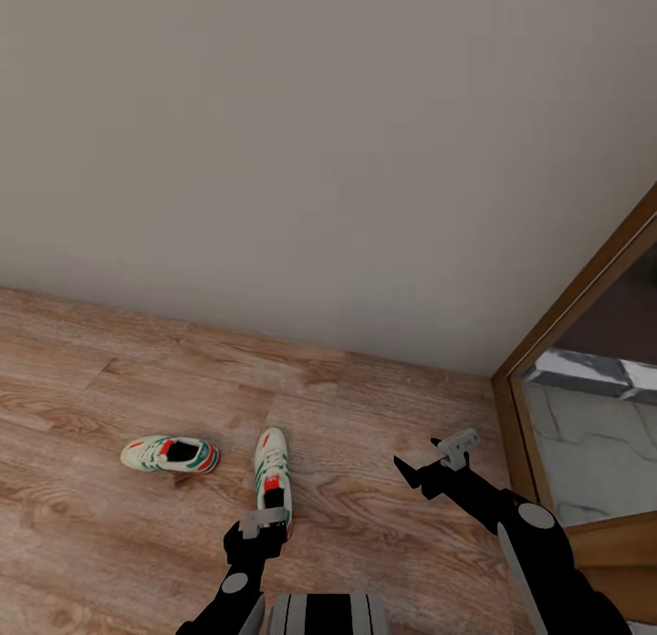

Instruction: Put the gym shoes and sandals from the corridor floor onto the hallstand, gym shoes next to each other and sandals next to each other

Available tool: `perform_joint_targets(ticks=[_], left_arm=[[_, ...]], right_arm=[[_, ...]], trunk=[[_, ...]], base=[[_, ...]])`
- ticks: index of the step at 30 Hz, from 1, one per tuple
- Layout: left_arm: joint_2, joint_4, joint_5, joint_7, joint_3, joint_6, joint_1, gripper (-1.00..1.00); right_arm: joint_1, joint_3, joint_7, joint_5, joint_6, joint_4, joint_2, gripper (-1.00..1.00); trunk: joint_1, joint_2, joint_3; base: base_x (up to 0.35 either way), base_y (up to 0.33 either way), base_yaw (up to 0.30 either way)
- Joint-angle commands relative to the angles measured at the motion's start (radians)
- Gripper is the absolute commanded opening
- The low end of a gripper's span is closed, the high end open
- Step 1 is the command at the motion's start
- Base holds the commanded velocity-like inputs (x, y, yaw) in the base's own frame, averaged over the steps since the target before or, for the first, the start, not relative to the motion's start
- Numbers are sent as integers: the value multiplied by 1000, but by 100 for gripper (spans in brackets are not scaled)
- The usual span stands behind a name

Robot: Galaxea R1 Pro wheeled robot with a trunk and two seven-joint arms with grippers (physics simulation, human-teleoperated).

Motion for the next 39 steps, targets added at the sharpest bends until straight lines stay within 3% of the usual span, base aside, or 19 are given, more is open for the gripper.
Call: perform_joint_targets(ticks=[1, 39], left_arm=[[0, 1, 6, 6, -4, -4, -1, 100], [0, 3, 5, 19, -3, -4, -1, 100]], right_arm=[[0, -2, 8, 10, 3, -2, 0, 100], [0, -3, 8, 10, 3, -2, 0, 100]], trunk=[[0, 0, -1], [0, 0, -1]], base=[[70, -18, 0], [23, -12, -2]])
